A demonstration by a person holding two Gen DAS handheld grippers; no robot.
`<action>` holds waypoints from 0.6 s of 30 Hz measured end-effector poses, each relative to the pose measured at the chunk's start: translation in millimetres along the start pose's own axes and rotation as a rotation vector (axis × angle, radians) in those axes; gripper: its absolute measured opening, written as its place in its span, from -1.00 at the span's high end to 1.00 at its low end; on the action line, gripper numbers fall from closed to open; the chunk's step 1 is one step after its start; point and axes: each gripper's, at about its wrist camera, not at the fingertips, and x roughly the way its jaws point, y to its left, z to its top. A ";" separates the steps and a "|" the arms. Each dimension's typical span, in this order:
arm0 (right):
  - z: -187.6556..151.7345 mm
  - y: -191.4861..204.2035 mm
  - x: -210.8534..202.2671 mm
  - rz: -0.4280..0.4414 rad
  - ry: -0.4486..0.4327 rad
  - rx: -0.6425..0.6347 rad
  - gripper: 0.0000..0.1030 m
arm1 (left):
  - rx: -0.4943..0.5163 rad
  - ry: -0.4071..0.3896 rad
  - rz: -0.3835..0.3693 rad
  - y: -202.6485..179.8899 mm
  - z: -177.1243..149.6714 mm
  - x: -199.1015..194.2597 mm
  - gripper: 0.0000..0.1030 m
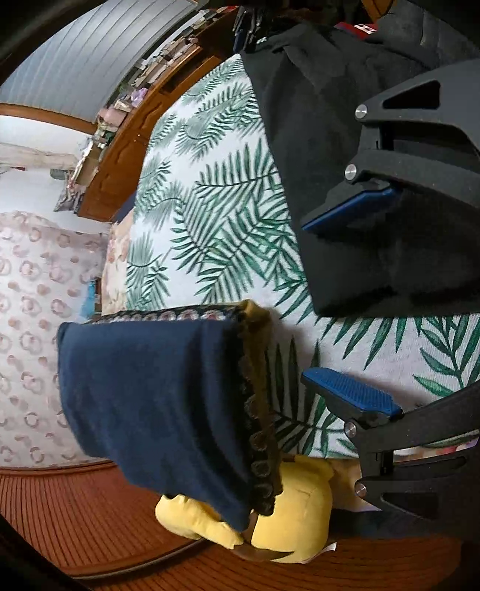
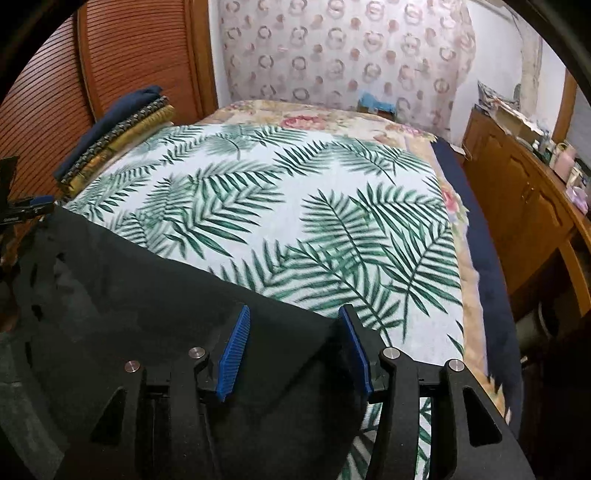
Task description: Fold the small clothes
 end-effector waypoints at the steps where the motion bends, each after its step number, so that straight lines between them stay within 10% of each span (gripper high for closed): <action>1: -0.7 -2.9 2.2 0.004 -0.003 0.006 -0.04 | 0.001 0.005 -0.001 0.2 -0.7 1.4 -0.47; 13: -5.8 -5.7 15.4 0.022 0.037 0.015 -0.24 | 0.003 0.033 -0.014 1.3 -5.5 7.0 -0.47; 18: -5.6 -6.0 17.4 0.049 0.035 -0.007 0.05 | 0.020 0.034 -0.049 -2.1 -4.8 6.3 0.01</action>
